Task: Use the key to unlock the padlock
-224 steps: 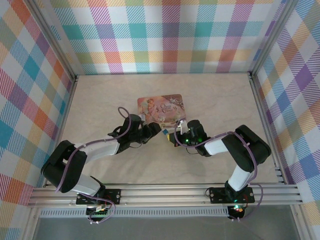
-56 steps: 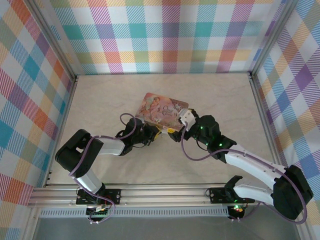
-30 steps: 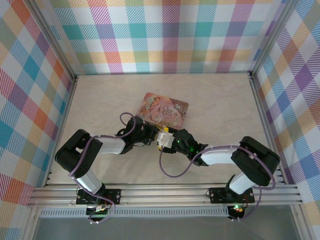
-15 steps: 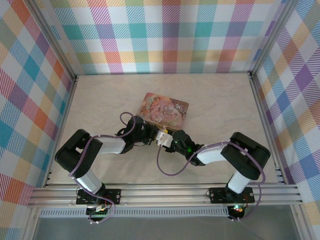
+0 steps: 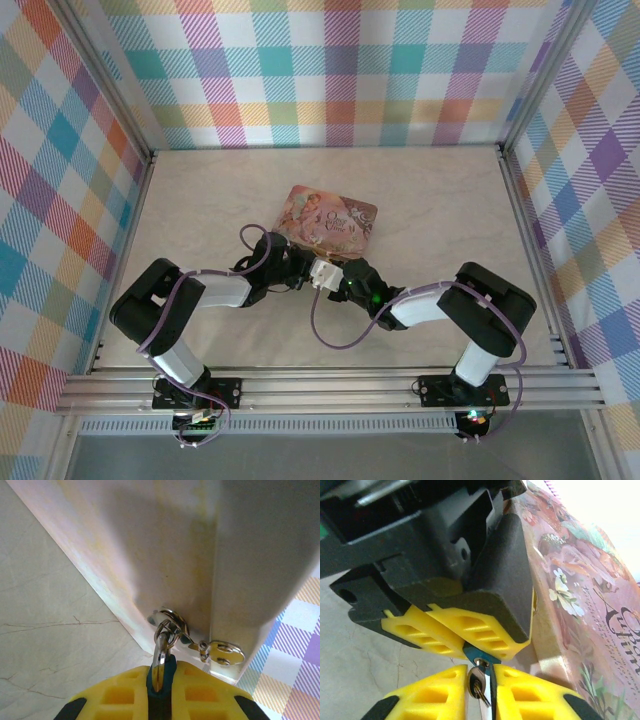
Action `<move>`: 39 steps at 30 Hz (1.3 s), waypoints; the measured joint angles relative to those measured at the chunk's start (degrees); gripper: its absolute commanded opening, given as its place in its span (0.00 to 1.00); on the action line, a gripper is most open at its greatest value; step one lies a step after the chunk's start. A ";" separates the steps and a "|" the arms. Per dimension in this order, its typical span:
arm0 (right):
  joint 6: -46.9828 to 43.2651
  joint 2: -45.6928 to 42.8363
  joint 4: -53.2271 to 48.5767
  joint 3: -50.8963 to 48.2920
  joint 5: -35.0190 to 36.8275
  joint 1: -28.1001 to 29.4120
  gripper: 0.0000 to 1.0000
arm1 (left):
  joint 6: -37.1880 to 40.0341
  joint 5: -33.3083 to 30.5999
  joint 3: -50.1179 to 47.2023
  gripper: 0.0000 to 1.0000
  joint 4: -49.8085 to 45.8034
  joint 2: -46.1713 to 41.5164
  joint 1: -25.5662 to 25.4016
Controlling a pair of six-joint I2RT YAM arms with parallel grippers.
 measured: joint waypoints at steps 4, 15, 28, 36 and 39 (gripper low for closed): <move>0.37 0.33 0.44 0.02 0.59 0.11 0.03 | 0.02 -0.26 0.13 0.00 -0.24 0.00 0.00; 2.19 0.50 0.83 0.02 1.22 0.17 0.00 | 0.00 -0.48 0.31 0.00 -0.63 0.00 0.00; 23.56 -0.55 -0.87 0.20 1.05 0.22 0.00 | 0.00 0.00 0.31 0.00 -0.63 0.00 0.00; 33.57 0.07 0.94 -0.35 1.11 0.22 0.00 | 0.02 -0.07 0.31 0.00 -0.66 0.00 0.00; 35.34 0.50 2.12 -0.61 1.20 0.17 0.00 | 0.04 -0.20 0.31 0.00 -0.68 0.00 -0.02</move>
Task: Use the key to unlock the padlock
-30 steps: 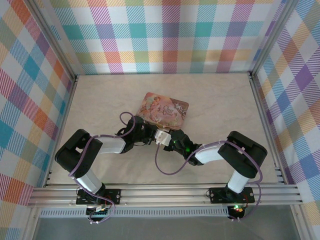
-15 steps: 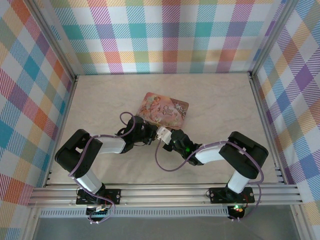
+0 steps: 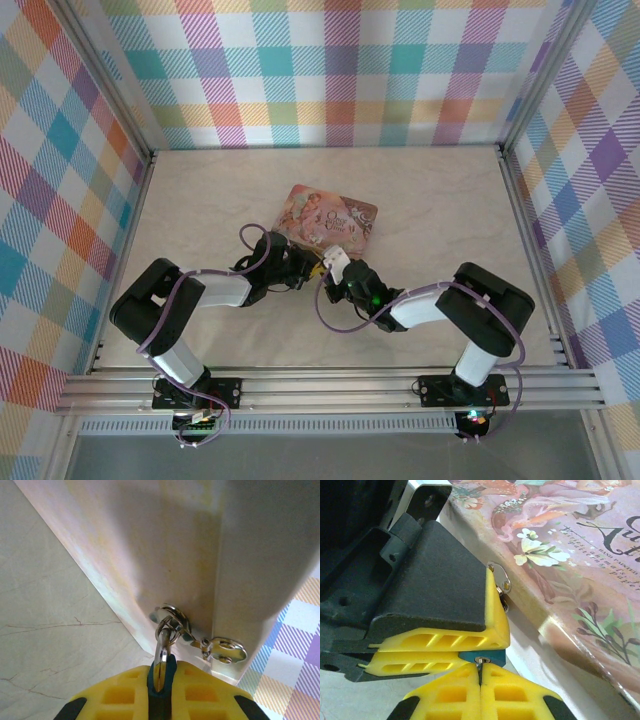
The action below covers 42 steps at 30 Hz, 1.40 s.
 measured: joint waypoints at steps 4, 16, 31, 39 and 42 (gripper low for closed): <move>2.36 0.07 2.05 -1.07 -2.08 -1.01 0.00 | -0.04 -0.24 0.00 0.00 -0.20 -0.20 -0.09; 5.88 -1.73 6.01 -4.50 -12.33 -5.07 0.00 | -0.55 -0.31 0.00 0.00 -1.86 -1.62 -1.18; 9.14 -1.84 4.48 -4.50 -12.22 -5.99 0.00 | 2.43 -0.85 0.11 0.41 -5.75 -2.93 -1.18; 15.37 -2.36 4.76 -5.46 -11.76 -6.78 0.00 | 8.33 -3.23 0.37 0.63 -16.79 -11.28 0.48; 18.40 -2.80 4.57 -5.53 -12.26 -7.21 0.00 | 12.07 -4.74 1.95 0.68 -23.19 -15.85 2.62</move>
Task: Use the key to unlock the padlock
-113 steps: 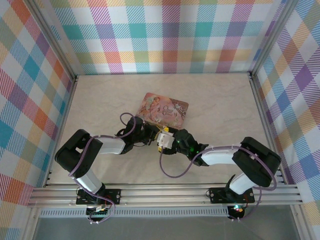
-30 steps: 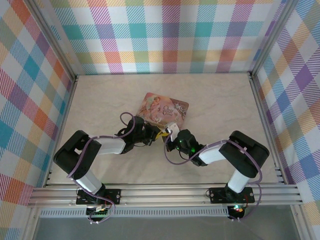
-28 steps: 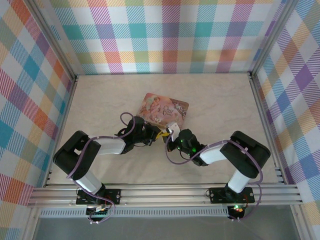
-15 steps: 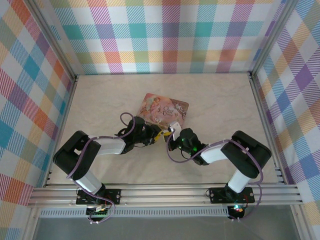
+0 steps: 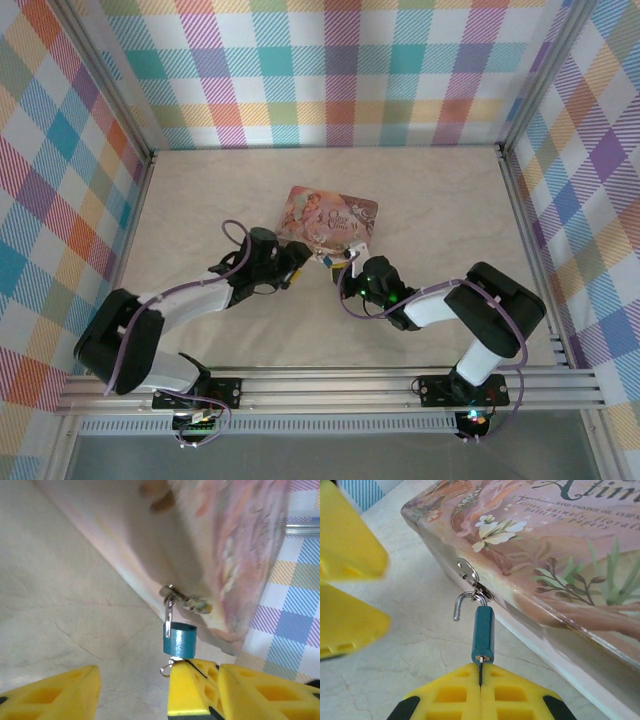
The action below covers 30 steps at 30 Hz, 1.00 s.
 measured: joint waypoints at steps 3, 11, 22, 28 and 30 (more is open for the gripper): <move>2.82 -0.39 -0.48 0.00 -1.05 -0.28 0.00 | 3.80 -1.07 2.32 0.73 -5.18 -3.82 3.06; 10.75 -0.44 -0.70 0.00 -5.35 -2.58 0.00 | 13.03 1.27 9.31 0.81 -13.88 -3.93 13.70; 17.25 0.76 -4.22 1.79 -10.10 -3.78 0.00 | 29.05 11.63 27.76 0.76 -20.28 17.49 21.44; 19.89 3.37 -3.93 2.34 -12.20 -4.28 0.00 | 33.75 14.01 34.49 0.75 -22.40 26.60 21.44; 20.31 3.91 -3.74 2.49 -12.52 -4.28 0.00 | 34.58 14.78 35.08 0.75 -22.40 27.80 21.42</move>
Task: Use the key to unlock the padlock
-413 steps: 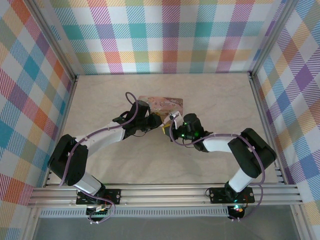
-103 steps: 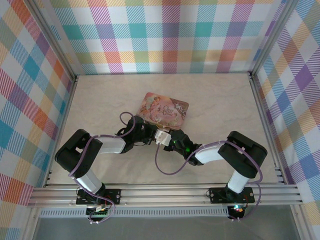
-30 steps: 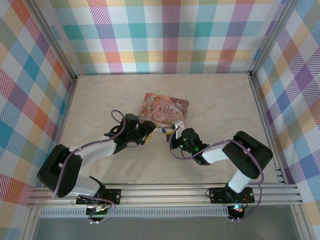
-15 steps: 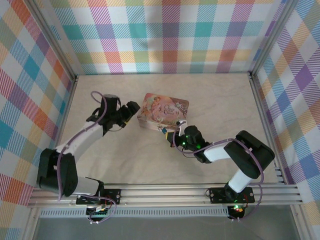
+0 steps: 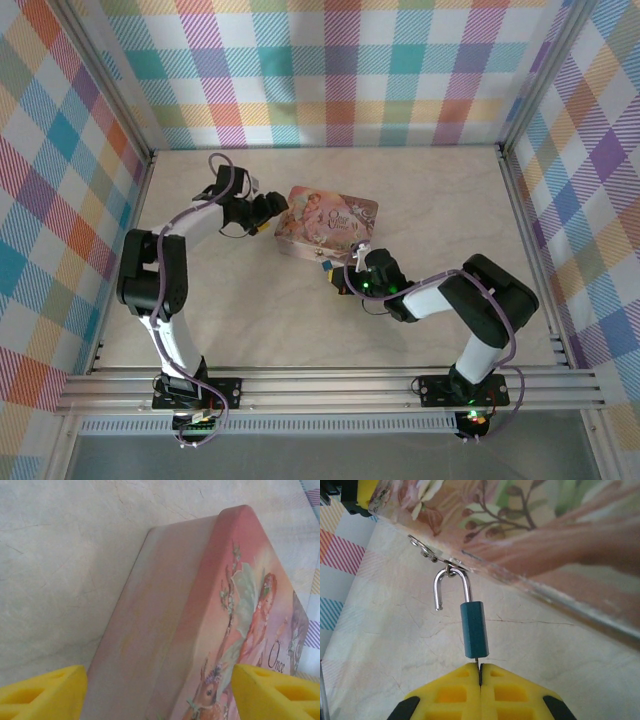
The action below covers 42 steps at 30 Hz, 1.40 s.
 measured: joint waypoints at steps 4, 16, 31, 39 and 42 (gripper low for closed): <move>0.15 0.11 -0.17 0.15 -0.35 0.00 0.00 | 0.87 1.70 0.37 0.69 0.11 1.84 -0.39; -0.70 -0.63 -2.23 0.17 -0.31 -1.14 0.25 | 1.46 2.58 -3.19 0.62 5.92 1.55 -1.03; -5.16 -3.78 -3.61 -1.03 -6.14 -6.78 0.54 | 1.33 -0.17 -12.90 0.58 8.31 -6.36 -1.27; -7.89 -0.68 -2.95 4.04 -13.00 -11.21 0.63 | 0.13 -2.14 -19.76 0.58 8.26 -12.94 -1.66; -8.96 0.70 -2.69 6.08 -15.34 -12.24 0.65 | -0.35 -2.60 -21.70 0.59 8.28 -14.86 -1.79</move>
